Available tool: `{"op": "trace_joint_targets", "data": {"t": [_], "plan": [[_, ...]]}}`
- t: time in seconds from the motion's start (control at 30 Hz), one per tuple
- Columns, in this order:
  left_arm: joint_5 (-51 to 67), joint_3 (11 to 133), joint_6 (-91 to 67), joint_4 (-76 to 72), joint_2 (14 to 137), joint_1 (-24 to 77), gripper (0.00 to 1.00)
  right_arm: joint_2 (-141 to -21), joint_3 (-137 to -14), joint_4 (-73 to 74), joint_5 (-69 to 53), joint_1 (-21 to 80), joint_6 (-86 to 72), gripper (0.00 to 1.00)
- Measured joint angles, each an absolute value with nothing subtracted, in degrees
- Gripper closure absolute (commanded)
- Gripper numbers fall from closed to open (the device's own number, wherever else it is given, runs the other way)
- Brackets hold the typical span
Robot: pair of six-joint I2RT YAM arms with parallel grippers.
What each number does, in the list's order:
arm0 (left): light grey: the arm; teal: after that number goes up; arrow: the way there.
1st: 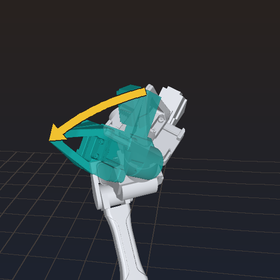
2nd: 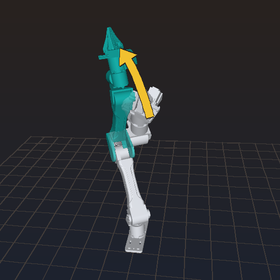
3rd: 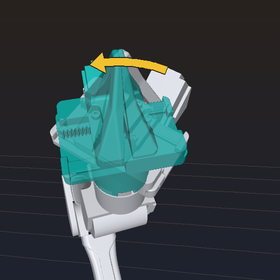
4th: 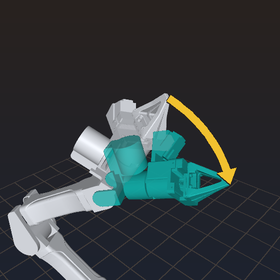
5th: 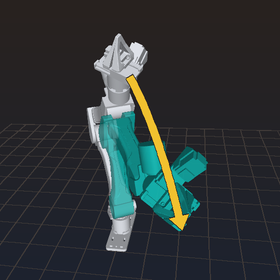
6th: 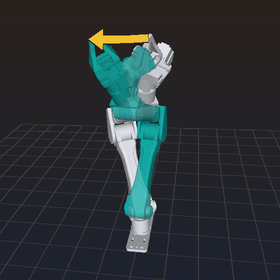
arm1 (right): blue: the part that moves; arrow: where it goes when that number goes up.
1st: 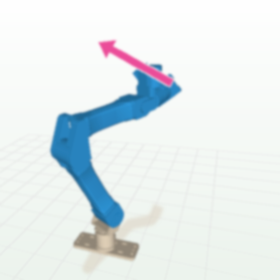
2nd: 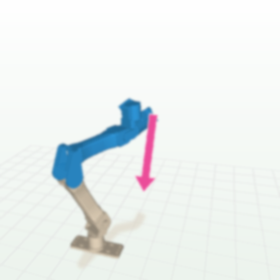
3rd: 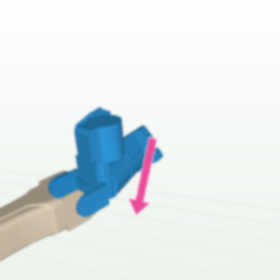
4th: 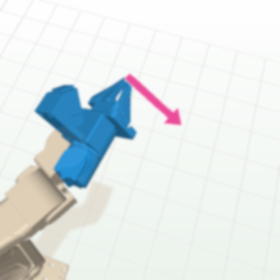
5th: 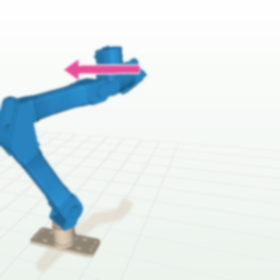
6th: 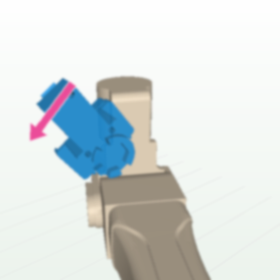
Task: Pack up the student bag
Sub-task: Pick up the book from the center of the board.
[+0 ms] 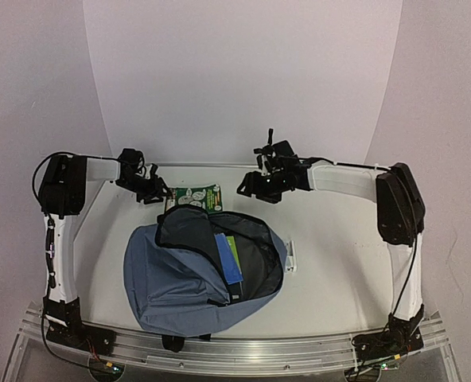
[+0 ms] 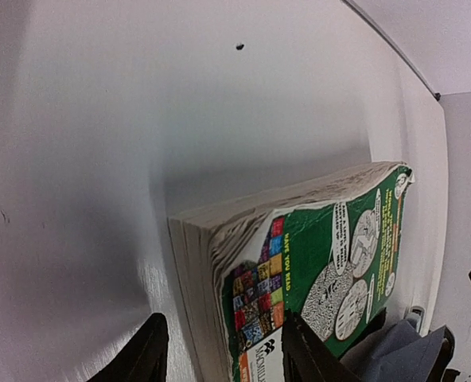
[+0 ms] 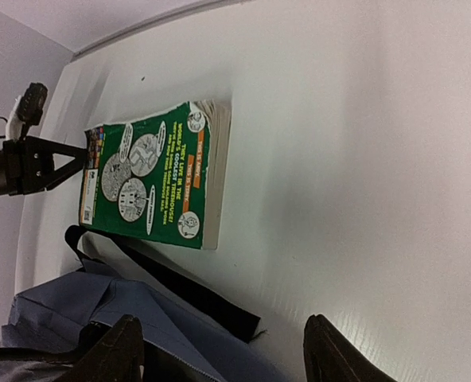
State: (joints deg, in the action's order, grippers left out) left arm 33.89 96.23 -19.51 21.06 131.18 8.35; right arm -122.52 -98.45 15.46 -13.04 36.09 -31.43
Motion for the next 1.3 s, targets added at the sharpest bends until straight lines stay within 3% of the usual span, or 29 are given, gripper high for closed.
{"op": "trace_joint_targets", "data": {"t": [0.37,0.87,1.1,1.3], "plan": [[34.4,95.5,-21.3,21.4,131.5,12.7,0.61,-136.0,-108.5,15.0,-25.1,31.2,-29.3,0.36],[36.7,100.5,-22.8,19.5,135.7,18.4,0.65,-146.4,-116.9,12.8,-37.6,26.4,-28.0,0.43],[37.1,103.2,-22.6,19.5,137.5,18.9,0.68,-148.0,-116.3,8.6,-45.0,25.2,-30.4,0.5],[36.7,104.3,-22.6,19.5,138.1,19.0,0.7,-147.9,-109.9,-4.4,-51.8,23.7,-37.2,0.56]]}}
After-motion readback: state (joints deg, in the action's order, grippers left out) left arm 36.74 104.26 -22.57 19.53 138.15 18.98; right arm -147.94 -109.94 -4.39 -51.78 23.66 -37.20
